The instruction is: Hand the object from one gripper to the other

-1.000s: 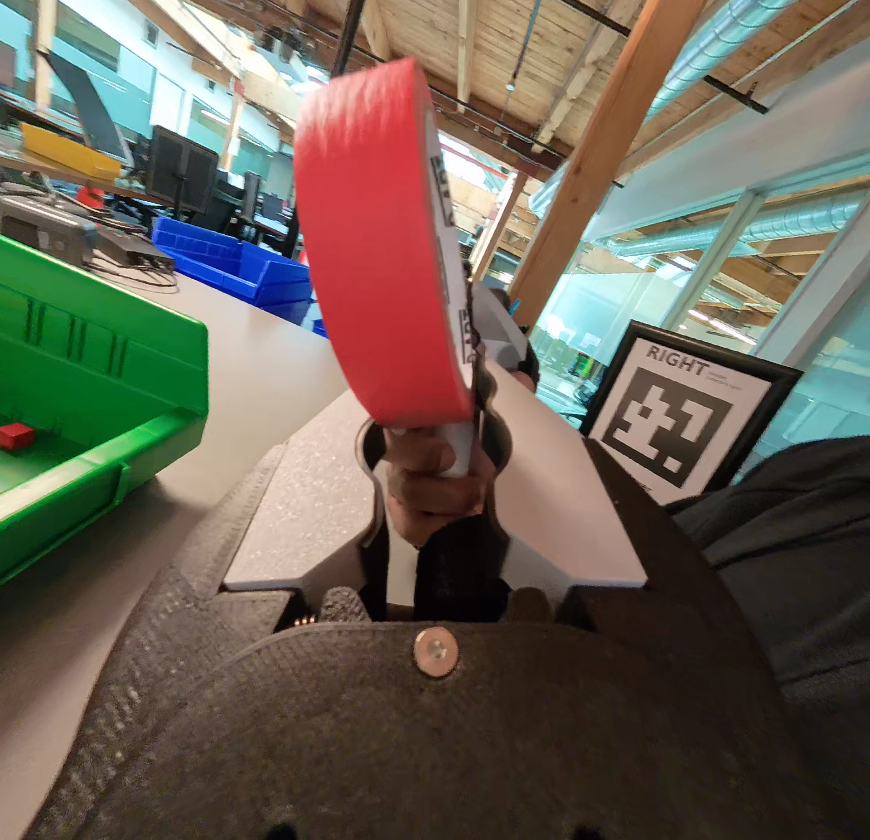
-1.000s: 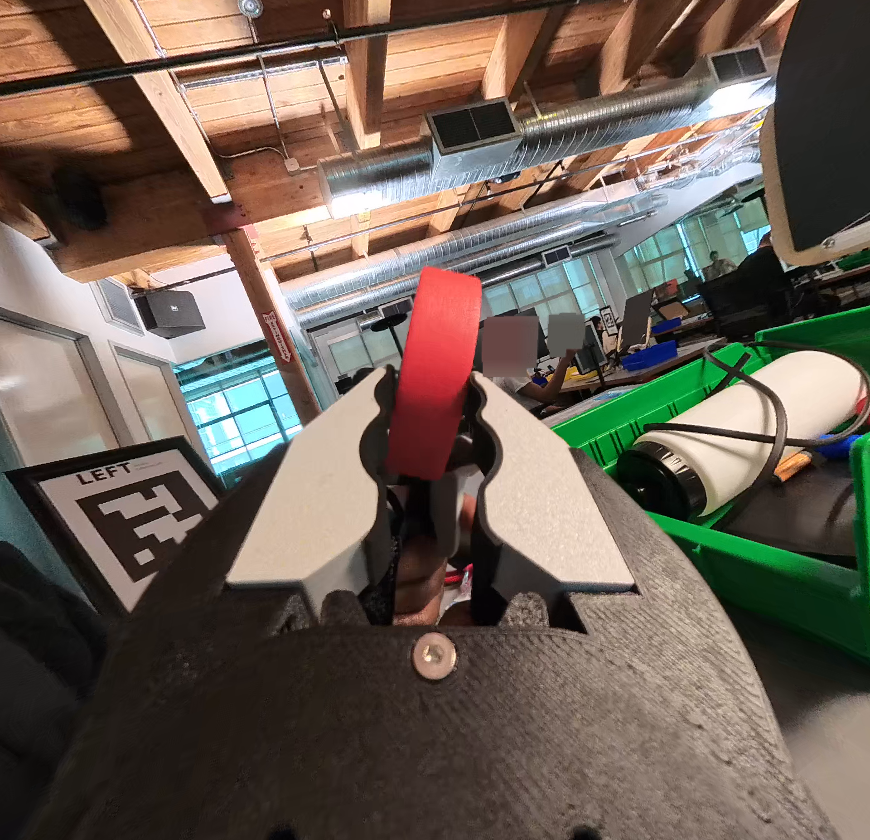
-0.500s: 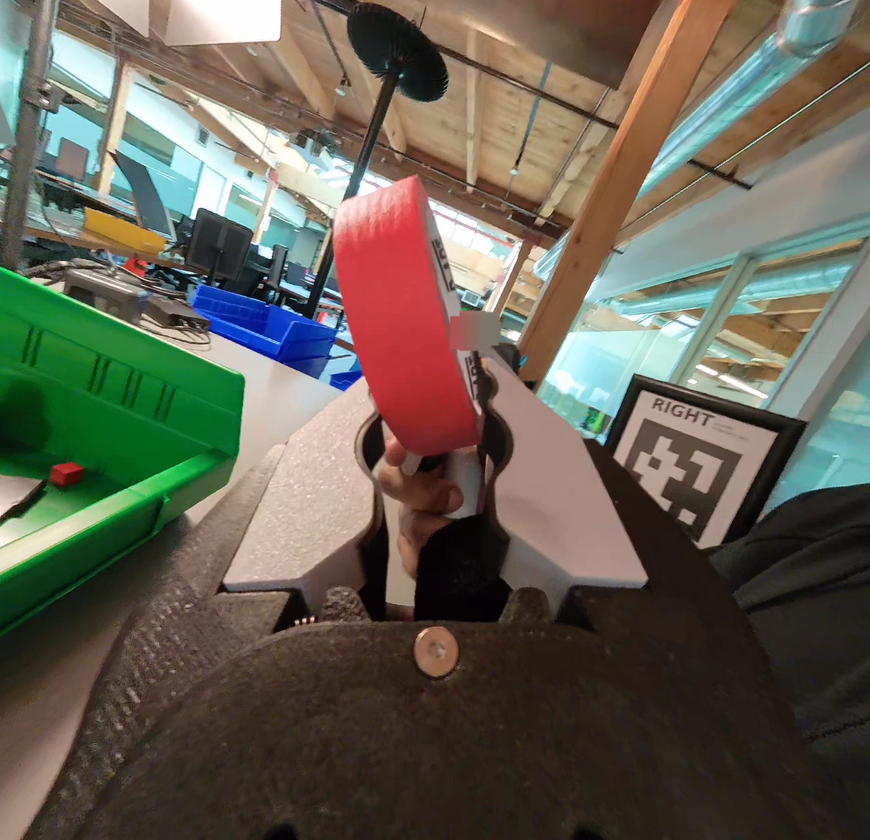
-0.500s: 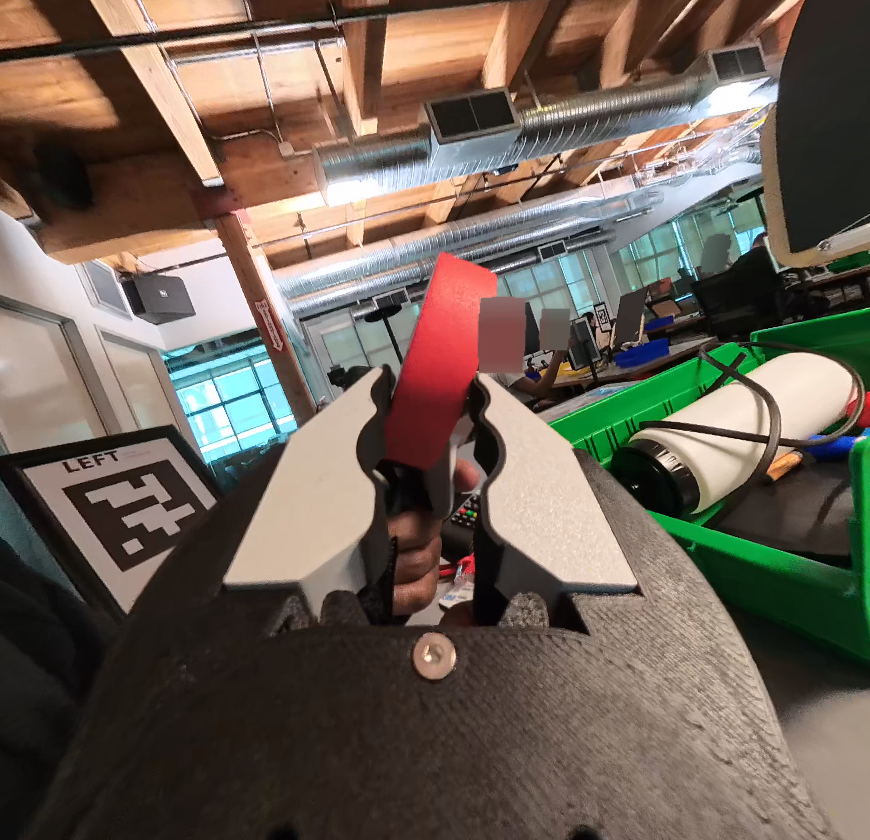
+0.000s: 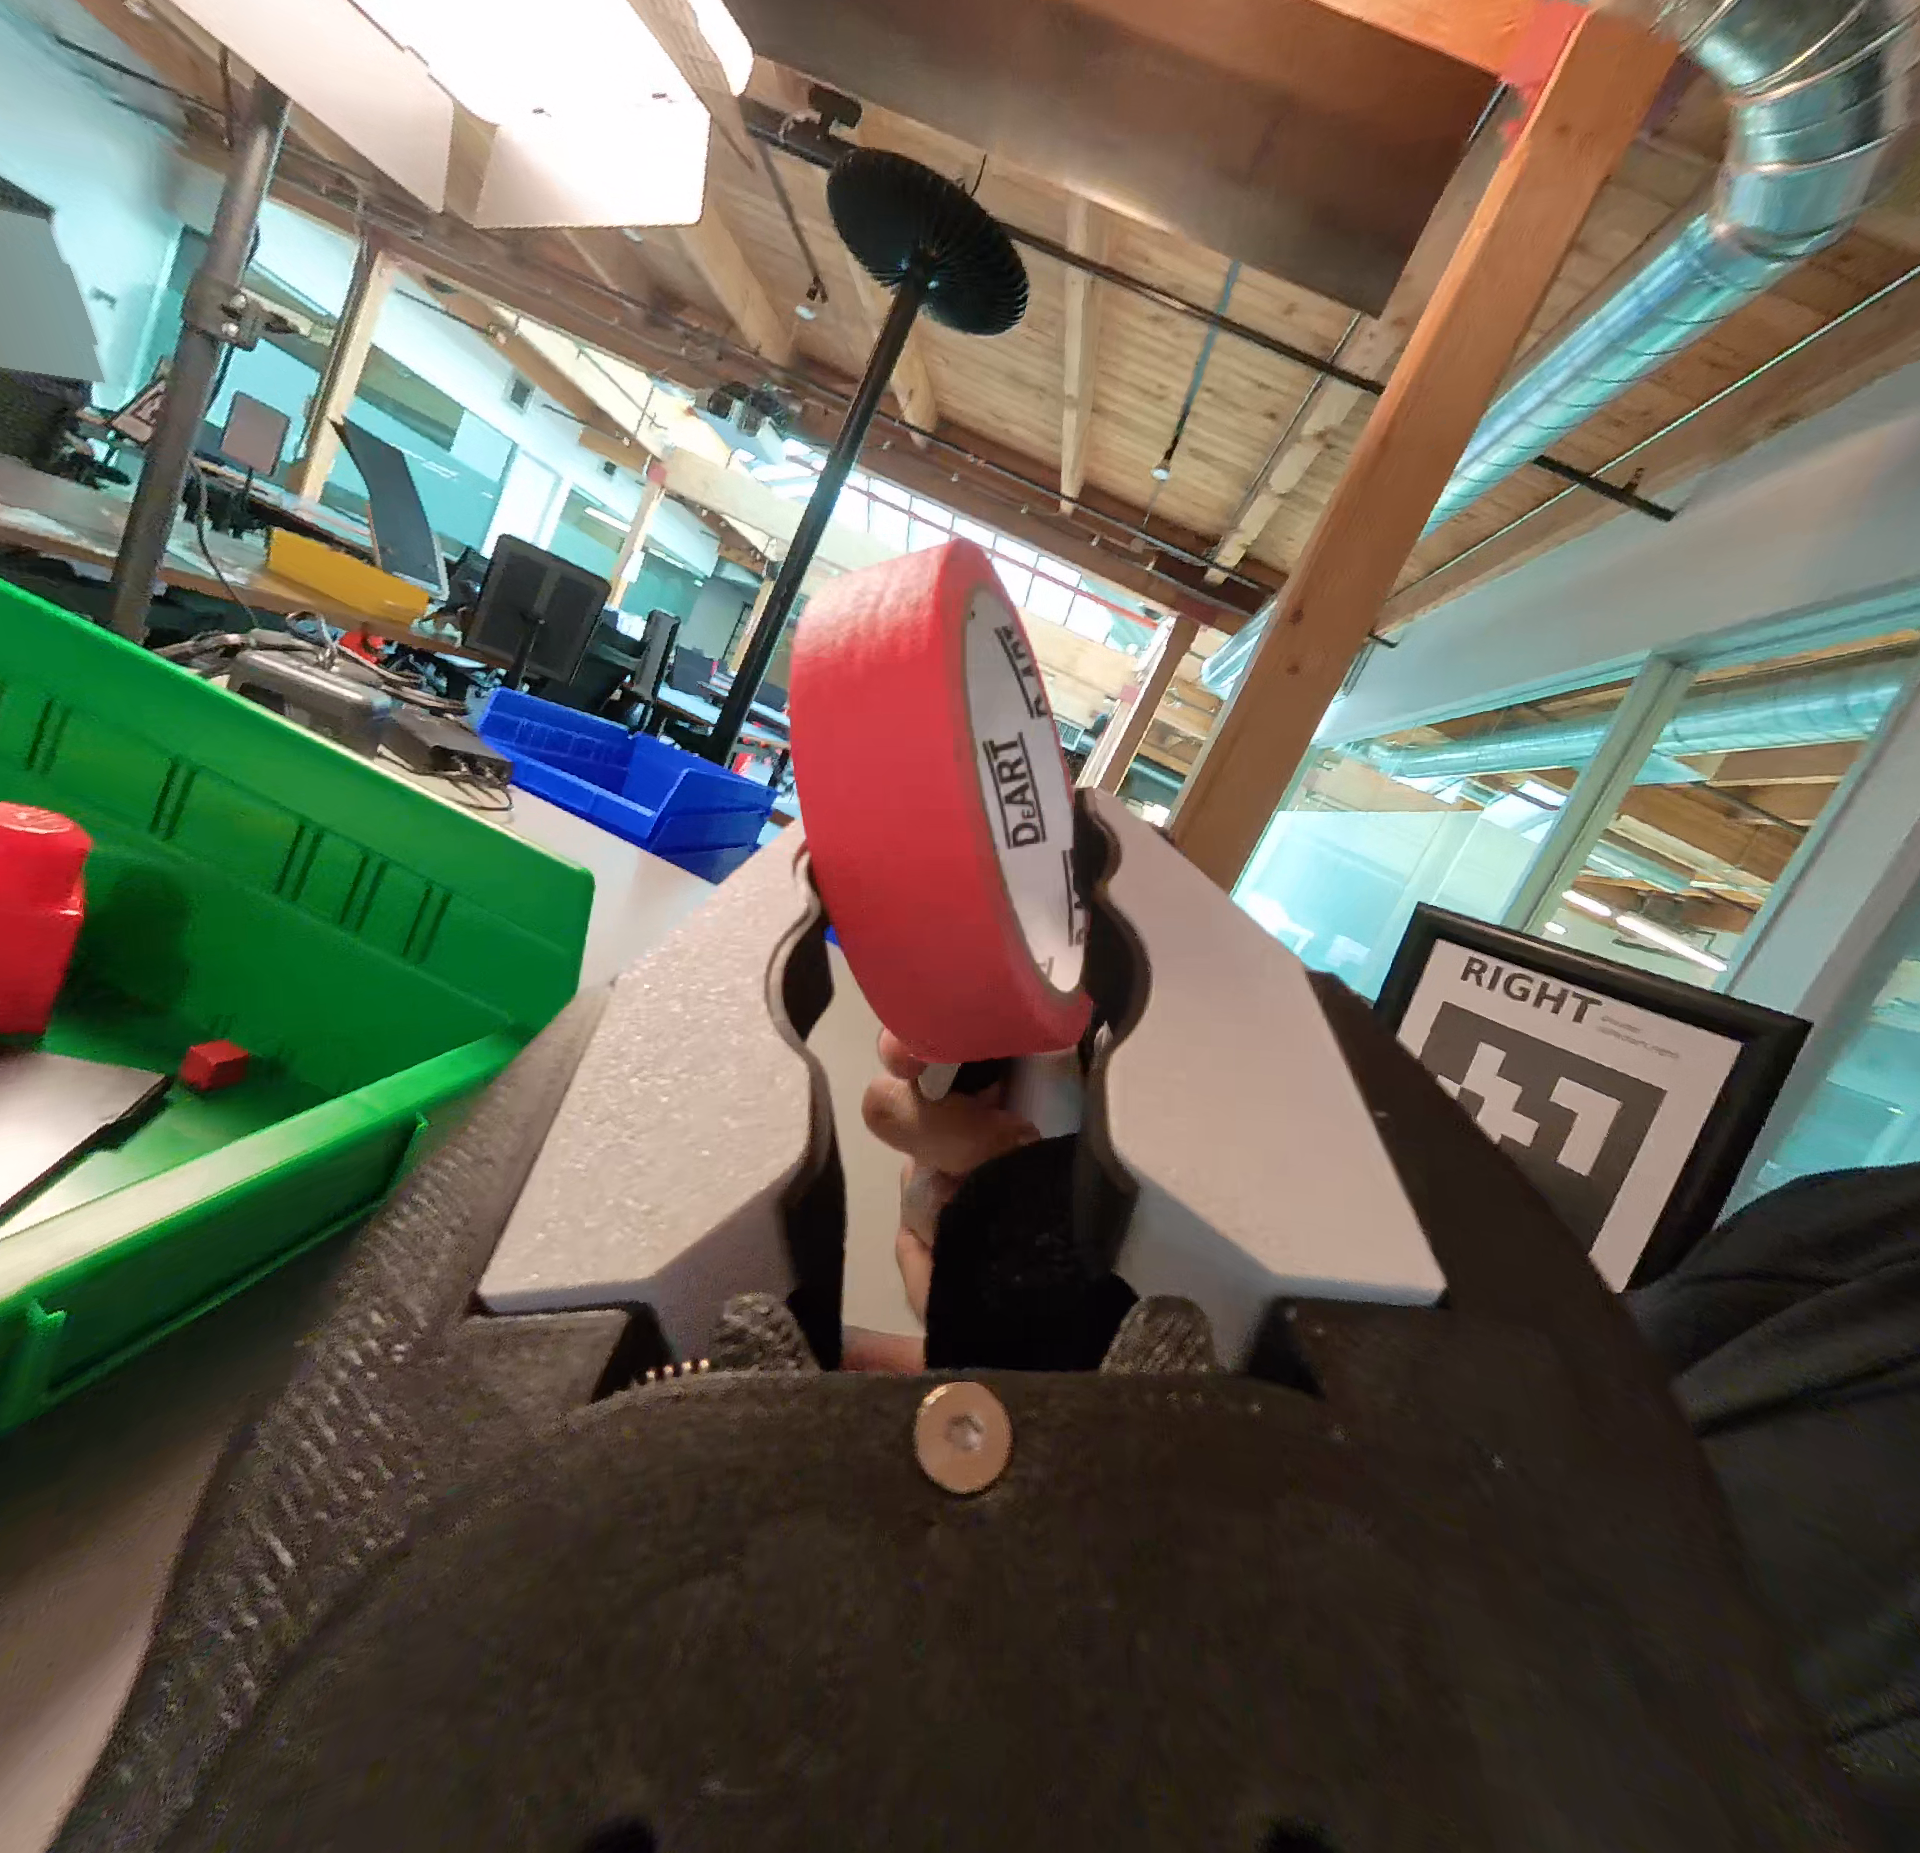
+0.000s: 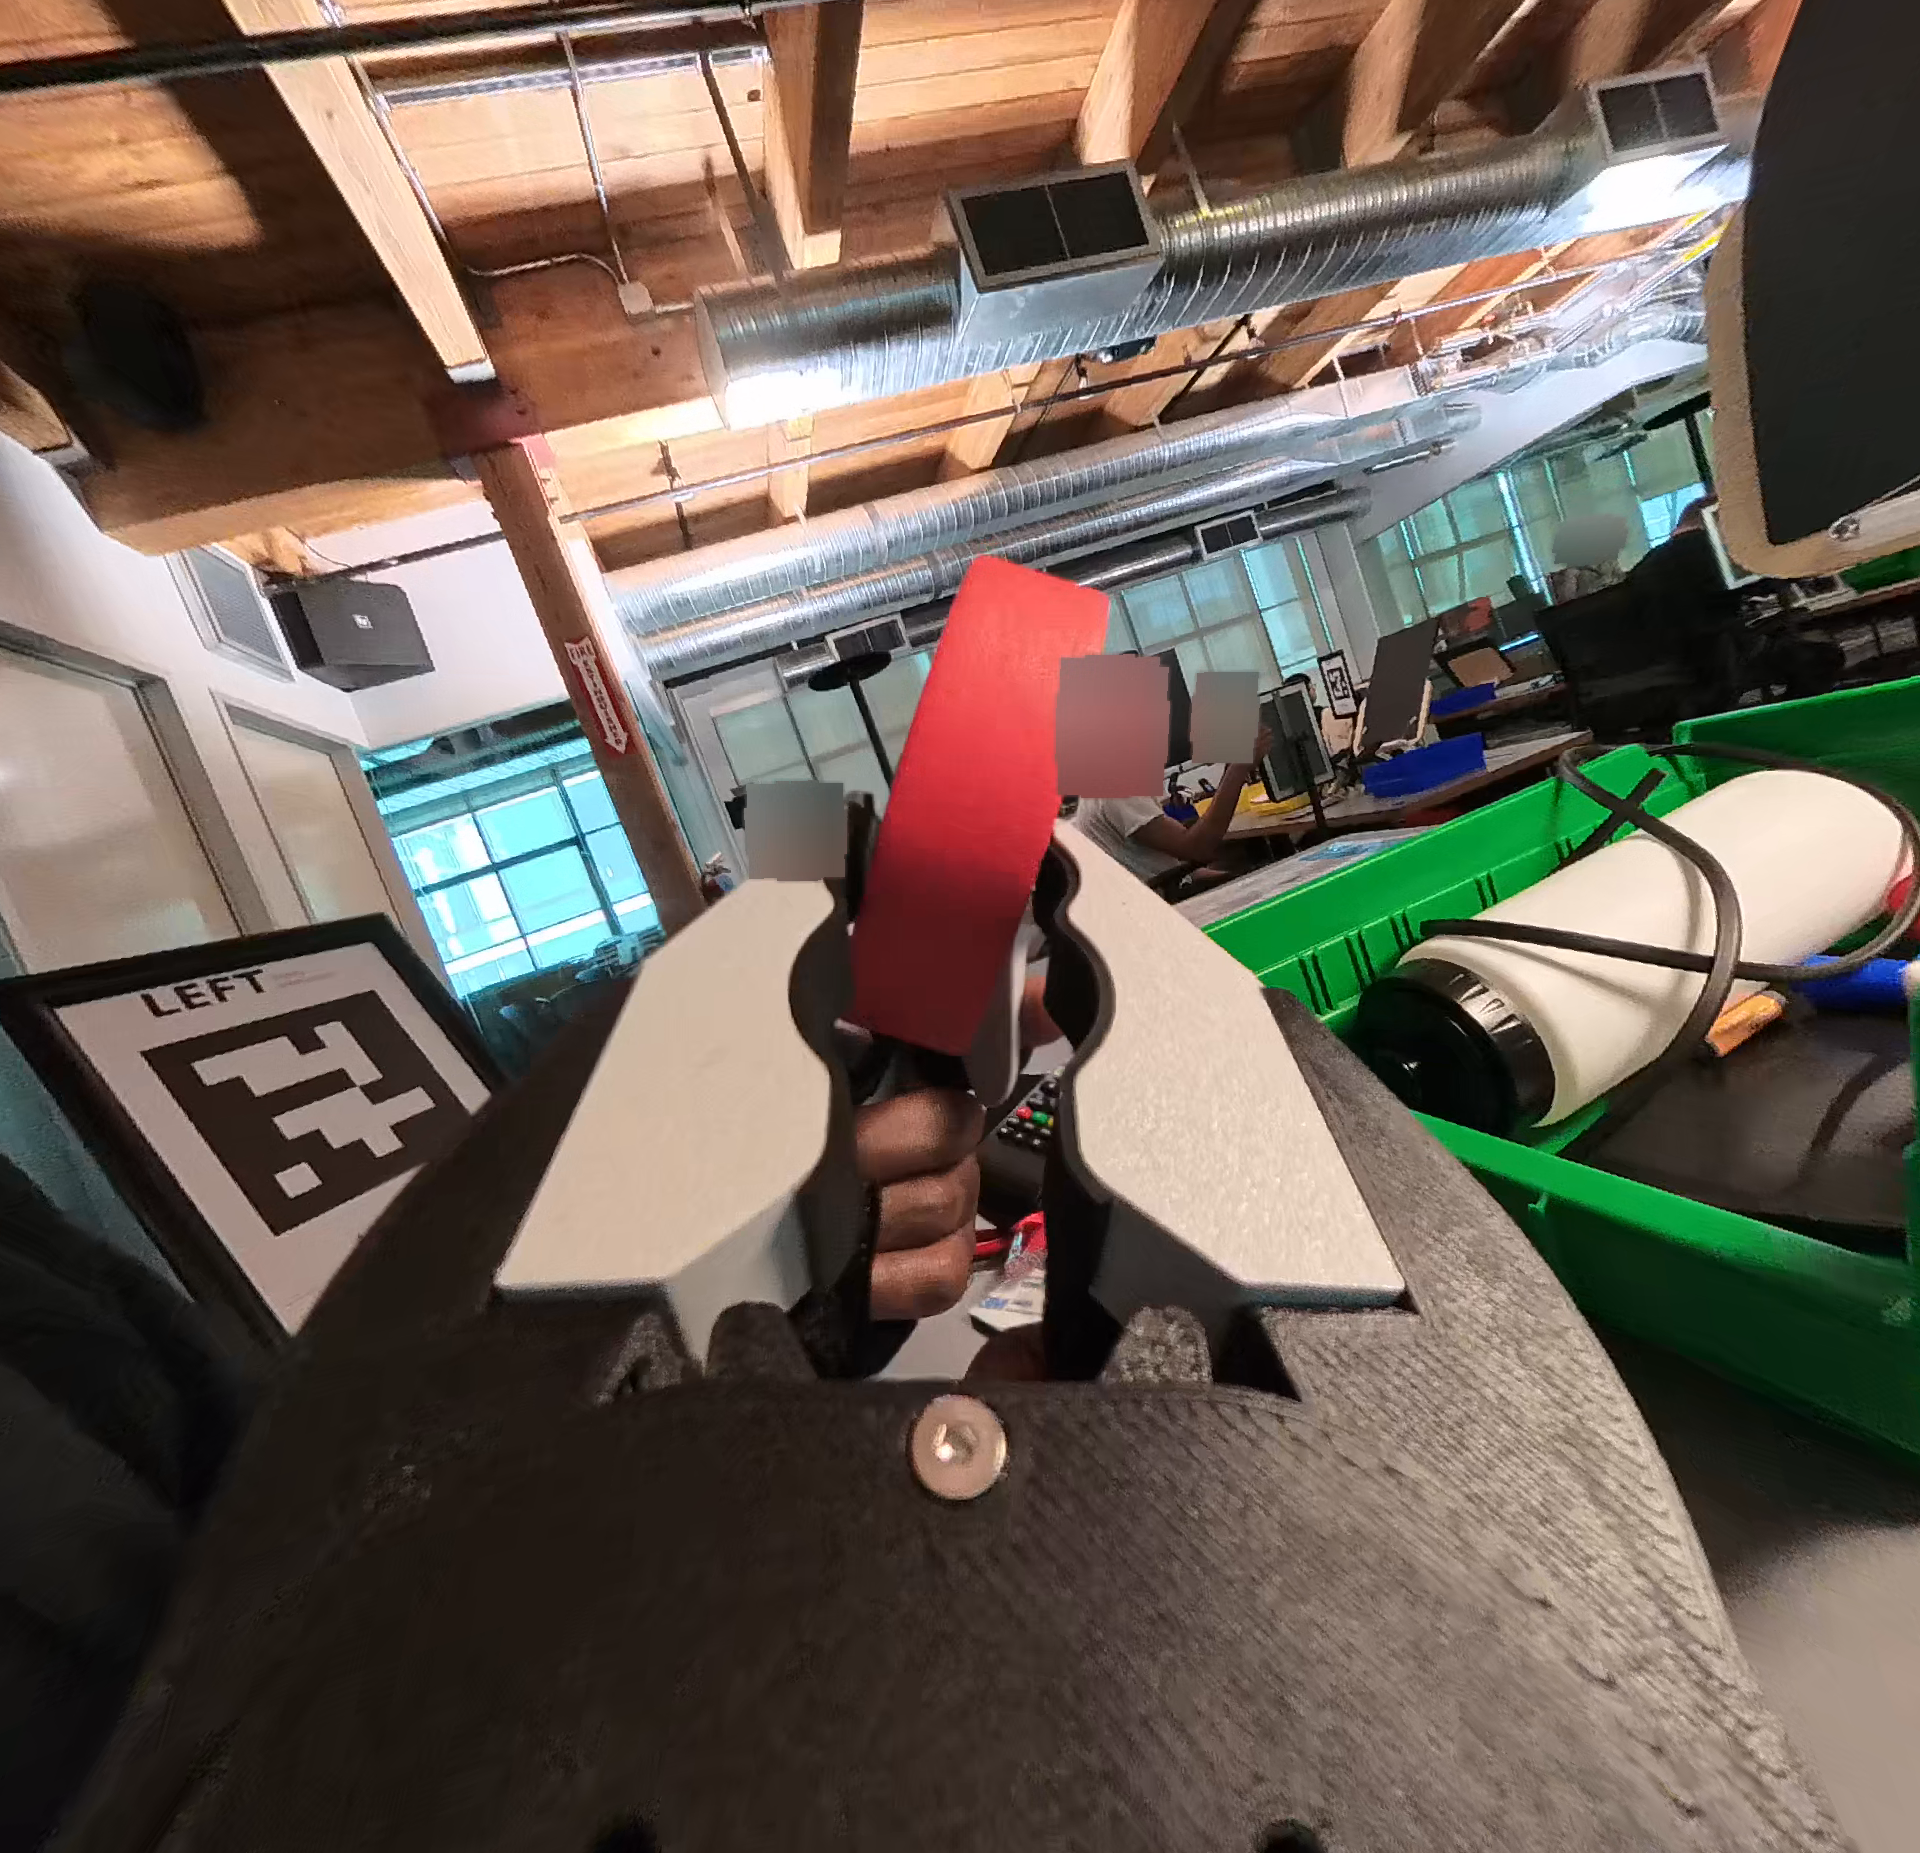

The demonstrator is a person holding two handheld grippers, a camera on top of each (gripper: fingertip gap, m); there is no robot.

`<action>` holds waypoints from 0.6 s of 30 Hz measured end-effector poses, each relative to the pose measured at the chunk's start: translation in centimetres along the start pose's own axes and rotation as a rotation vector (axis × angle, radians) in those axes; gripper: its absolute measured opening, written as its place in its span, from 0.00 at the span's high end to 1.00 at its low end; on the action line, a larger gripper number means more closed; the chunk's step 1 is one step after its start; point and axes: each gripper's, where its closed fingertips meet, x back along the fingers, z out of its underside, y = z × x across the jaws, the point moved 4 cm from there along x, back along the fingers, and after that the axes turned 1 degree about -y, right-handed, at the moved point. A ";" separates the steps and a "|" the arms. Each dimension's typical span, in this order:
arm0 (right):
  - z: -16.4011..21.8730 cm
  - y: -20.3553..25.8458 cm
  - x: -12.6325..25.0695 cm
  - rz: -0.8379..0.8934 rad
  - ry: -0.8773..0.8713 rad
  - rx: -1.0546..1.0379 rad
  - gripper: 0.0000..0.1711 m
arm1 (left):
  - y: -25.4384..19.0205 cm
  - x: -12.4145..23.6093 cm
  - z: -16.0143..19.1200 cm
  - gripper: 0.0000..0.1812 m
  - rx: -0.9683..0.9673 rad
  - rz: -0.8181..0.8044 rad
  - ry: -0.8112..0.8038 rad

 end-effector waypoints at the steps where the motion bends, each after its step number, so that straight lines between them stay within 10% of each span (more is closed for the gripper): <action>1: -0.1 0.0 0.1 -0.007 -0.007 -0.006 0.81 | 0.1 0.0 0.2 0.75 -0.003 -0.004 0.014; 18: 1.4 0.4 -0.5 -0.029 0.092 0.005 0.86 | 0.2 0.7 -1.1 0.84 -0.022 -0.016 -0.078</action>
